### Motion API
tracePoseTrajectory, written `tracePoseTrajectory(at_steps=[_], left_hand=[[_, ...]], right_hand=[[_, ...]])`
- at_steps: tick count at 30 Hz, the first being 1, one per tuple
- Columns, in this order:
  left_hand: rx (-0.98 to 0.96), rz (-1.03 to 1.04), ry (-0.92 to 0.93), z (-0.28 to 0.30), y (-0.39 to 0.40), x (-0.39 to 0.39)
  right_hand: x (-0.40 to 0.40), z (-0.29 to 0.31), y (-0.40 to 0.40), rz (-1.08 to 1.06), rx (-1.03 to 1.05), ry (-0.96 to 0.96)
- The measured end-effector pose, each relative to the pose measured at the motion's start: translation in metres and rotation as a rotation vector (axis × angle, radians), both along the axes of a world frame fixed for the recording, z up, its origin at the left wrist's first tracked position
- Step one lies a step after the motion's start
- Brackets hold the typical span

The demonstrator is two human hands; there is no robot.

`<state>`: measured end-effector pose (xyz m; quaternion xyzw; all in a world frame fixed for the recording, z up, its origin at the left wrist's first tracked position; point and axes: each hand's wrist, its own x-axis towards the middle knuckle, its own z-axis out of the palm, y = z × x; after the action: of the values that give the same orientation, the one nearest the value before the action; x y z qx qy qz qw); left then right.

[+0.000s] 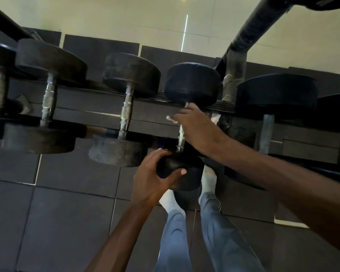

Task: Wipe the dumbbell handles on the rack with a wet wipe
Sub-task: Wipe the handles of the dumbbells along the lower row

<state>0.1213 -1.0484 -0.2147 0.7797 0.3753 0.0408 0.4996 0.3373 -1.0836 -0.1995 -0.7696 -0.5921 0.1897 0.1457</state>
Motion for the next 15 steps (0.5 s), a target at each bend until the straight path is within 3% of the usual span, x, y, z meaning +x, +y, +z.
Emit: tracePoseTrajectory(at_steps=[2,3,10,15], left_hand=[[-0.003,-0.001,-0.006,0.001,-0.001,0.000],[-0.001,-0.002,-0.004,0.001,-0.001,0.000],[0.006,-0.004,-0.002,0.001,-0.001,0.001],[0.025,-0.036,0.004,0.000,0.002,0.000]], right_hand=[[0.007,-0.005,0.020,0.242,-0.153,-0.272],[0.011,-0.008,0.026,0.286,-0.241,-0.312],[-0.018,-0.008,0.033,0.518,-0.544,-0.115],[-0.023,-0.012,0.011,0.403,-0.414,-0.015]])
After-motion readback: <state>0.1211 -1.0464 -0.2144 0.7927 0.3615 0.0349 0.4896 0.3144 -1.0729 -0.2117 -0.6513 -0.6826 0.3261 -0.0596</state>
